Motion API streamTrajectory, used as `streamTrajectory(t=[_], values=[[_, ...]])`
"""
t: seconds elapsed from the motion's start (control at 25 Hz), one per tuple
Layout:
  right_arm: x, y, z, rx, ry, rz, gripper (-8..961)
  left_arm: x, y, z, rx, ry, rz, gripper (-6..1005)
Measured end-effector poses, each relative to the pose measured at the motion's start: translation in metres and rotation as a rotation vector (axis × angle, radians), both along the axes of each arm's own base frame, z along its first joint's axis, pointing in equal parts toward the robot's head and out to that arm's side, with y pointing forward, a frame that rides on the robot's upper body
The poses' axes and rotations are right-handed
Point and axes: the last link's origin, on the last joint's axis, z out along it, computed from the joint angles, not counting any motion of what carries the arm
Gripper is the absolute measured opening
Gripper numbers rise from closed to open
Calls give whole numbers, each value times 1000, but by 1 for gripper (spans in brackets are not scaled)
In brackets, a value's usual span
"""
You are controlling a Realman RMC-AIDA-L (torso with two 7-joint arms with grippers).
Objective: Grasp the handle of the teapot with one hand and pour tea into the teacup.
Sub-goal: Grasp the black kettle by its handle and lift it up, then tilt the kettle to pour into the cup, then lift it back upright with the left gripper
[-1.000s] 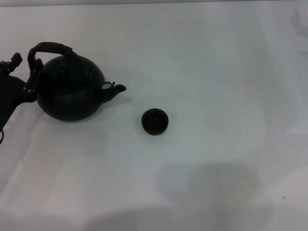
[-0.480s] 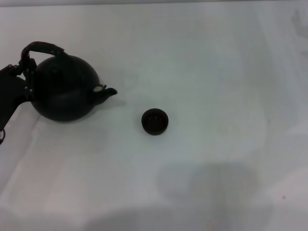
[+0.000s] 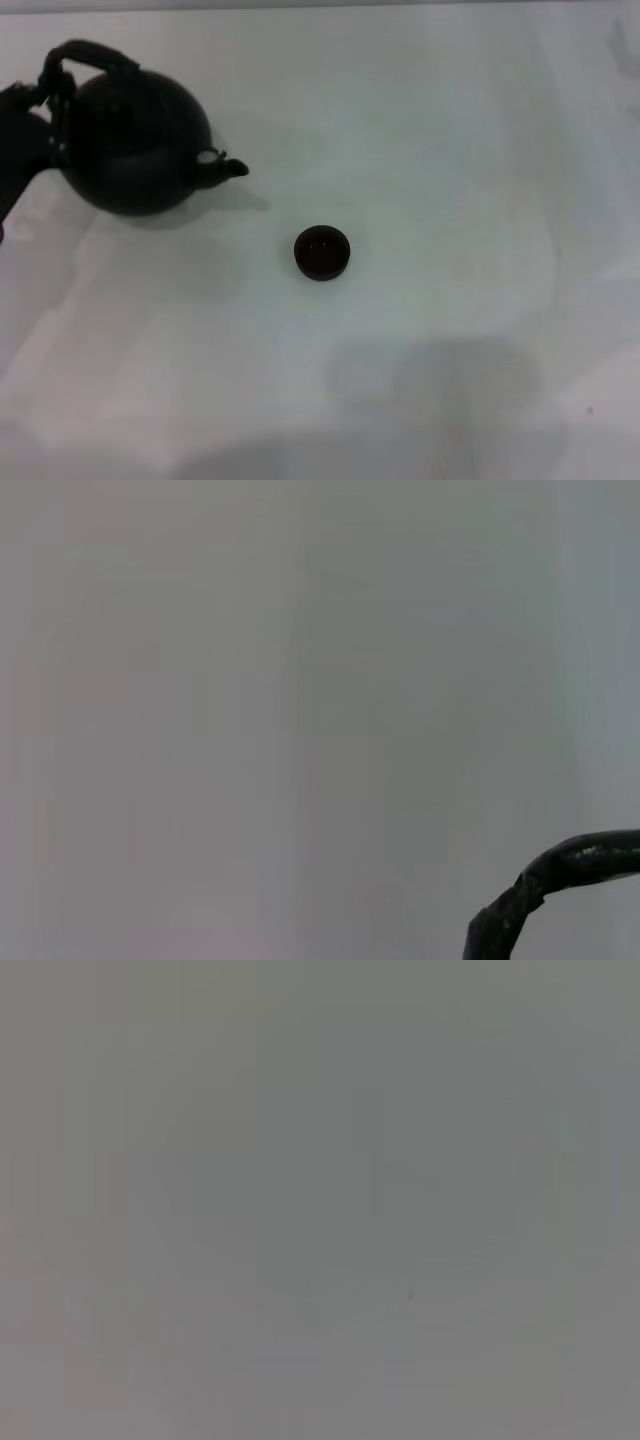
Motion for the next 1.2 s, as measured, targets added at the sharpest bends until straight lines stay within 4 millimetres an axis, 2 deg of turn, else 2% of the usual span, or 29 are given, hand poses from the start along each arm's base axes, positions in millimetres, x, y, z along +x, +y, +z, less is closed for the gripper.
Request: streamTrajectory(t=[0.32, 0.64, 1.2], values=[[4, -2, 0, -3, 11, -11, 811, 27, 26, 3, -65, 131, -174, 99], [5, -4, 0, -3, 28, -14, 812, 44, 43, -10, -98, 249, -249, 98], [5, -3, 0, -4, 37, -13, 811, 57, 44, -27, -141, 388, -371, 98]])
